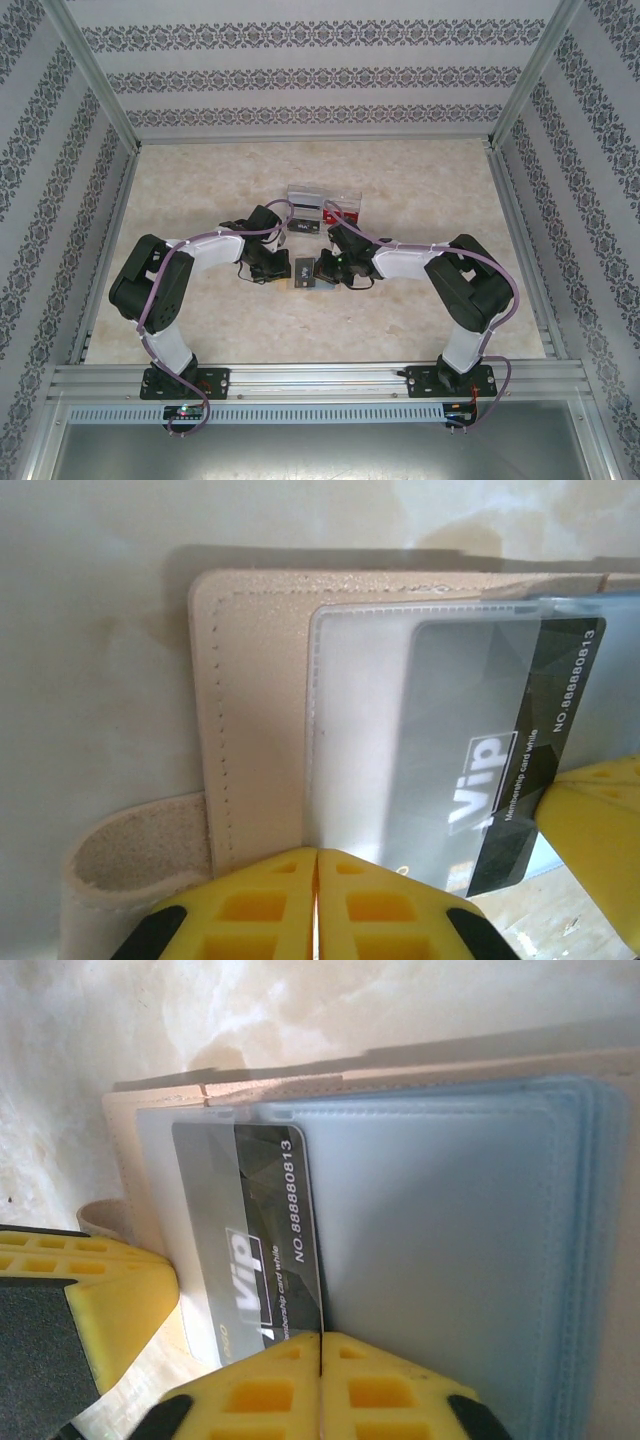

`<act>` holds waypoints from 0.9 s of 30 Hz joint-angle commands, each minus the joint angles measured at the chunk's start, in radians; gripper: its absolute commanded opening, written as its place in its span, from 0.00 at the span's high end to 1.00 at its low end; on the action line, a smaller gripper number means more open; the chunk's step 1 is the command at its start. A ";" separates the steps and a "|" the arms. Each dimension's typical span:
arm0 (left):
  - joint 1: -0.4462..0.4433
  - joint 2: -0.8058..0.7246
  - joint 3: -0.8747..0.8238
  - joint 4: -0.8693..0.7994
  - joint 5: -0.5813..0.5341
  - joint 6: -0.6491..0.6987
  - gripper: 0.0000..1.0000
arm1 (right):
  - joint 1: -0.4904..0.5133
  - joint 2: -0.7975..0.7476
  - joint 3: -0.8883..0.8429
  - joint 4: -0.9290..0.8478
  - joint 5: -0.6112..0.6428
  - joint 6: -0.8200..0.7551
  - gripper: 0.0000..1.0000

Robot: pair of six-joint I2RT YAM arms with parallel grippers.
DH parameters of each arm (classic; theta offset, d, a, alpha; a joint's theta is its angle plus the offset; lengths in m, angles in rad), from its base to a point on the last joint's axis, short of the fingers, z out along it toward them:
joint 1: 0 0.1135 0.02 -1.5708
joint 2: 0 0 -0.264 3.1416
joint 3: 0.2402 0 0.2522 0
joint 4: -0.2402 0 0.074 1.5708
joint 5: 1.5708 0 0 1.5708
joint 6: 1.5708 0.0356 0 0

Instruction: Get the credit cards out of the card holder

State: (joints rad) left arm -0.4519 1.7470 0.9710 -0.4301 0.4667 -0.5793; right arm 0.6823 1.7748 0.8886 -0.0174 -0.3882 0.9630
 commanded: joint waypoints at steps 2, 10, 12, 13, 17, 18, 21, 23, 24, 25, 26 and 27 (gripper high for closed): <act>-0.013 0.030 0.013 -0.041 -0.023 0.016 0.96 | -0.006 0.006 0.004 0.000 -0.009 -0.016 0.83; -0.012 0.028 0.011 -0.039 -0.013 0.018 0.99 | -0.003 0.044 0.030 0.012 -0.017 -0.015 0.81; -0.012 0.028 0.008 -0.037 -0.010 0.019 0.99 | -0.001 0.047 0.033 0.013 -0.016 -0.017 0.81; -0.012 0.028 0.007 -0.035 -0.009 0.017 0.99 | -0.001 0.048 0.036 0.014 -0.016 -0.017 0.81; -0.013 0.028 0.006 -0.035 -0.007 0.016 0.99 | -0.001 0.052 0.036 0.014 -0.017 -0.019 0.89; -0.011 0.027 0.006 -0.035 -0.007 0.017 0.99 | 0.000 0.051 0.034 0.014 -0.016 -0.018 0.92; -0.011 0.026 0.006 -0.039 -0.013 0.018 0.99 | -0.003 0.041 0.019 0.017 -0.015 -0.023 1.00; -0.013 0.024 0.005 -0.041 -0.014 0.019 0.99 | -0.008 0.028 0.005 0.015 -0.008 -0.026 1.00; -0.013 0.026 0.006 -0.042 -0.017 0.019 0.99 | -0.012 0.018 -0.004 0.015 -0.005 -0.028 1.00; -0.012 0.026 0.006 -0.044 -0.019 0.019 0.99 | -0.016 0.011 -0.012 0.015 -0.003 -0.030 1.00; -0.012 0.026 0.008 -0.045 -0.021 0.021 0.99 | -0.023 -0.001 -0.021 0.014 -0.004 -0.035 1.00; -0.012 0.024 0.009 -0.046 -0.022 0.021 0.99 | -0.027 -0.015 -0.029 0.011 -0.001 -0.042 1.00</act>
State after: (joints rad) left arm -0.4519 1.7496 0.9741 -0.4339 0.4690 -0.5762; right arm 0.6754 1.7947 0.8928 0.0086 -0.4126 0.9455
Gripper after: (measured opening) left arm 0.054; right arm 0.065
